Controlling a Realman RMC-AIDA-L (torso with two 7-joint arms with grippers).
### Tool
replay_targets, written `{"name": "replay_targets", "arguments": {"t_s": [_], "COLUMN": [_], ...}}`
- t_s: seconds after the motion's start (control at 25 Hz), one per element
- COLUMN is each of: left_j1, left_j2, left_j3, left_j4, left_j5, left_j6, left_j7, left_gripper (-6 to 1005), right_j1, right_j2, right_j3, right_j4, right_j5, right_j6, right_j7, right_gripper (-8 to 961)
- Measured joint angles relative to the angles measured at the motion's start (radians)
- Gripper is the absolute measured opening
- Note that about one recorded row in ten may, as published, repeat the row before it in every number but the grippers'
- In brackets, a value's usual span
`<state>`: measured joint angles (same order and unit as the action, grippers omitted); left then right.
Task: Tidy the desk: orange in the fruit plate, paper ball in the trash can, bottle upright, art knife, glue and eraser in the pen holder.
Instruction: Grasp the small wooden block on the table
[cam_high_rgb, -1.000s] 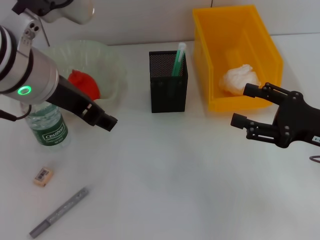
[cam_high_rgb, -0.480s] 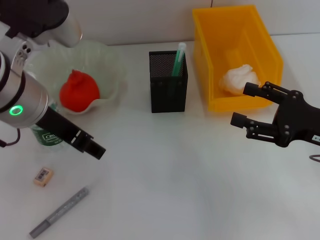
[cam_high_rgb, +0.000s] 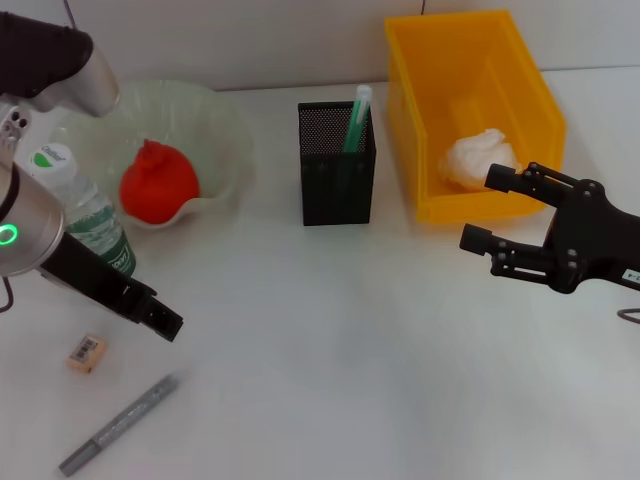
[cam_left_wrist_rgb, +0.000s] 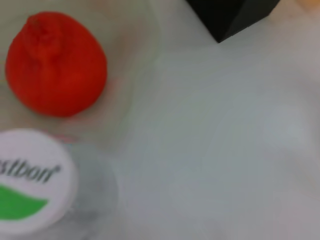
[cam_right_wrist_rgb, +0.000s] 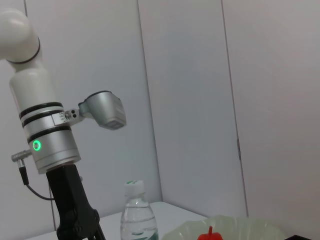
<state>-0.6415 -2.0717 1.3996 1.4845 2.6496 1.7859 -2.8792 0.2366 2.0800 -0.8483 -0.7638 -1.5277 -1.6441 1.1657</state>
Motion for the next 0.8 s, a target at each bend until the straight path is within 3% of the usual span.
{"name": "replay_targets", "arguments": {"t_s": [0.48, 0.8], "left_j1": [0.000, 0.024], "left_j2": [0.002, 0.002], "left_j3": [0.002, 0.034], "left_j4": [-0.086, -0.088], "left_j5": [0.149, 0.161], "left_j6": [-0.066, -0.117], "left_j7": [0.011, 0.040], "left_gripper": [792, 791], "right_j1": [-0.001, -0.002], "right_j2": [0.000, 0.000], "right_j3": [0.000, 0.000], "right_j4": [0.000, 0.003], "right_j5": [0.000, 0.000], "right_j6": [-0.002, -0.002], "right_j7": [0.000, 0.000], "right_gripper": [835, 836]}}
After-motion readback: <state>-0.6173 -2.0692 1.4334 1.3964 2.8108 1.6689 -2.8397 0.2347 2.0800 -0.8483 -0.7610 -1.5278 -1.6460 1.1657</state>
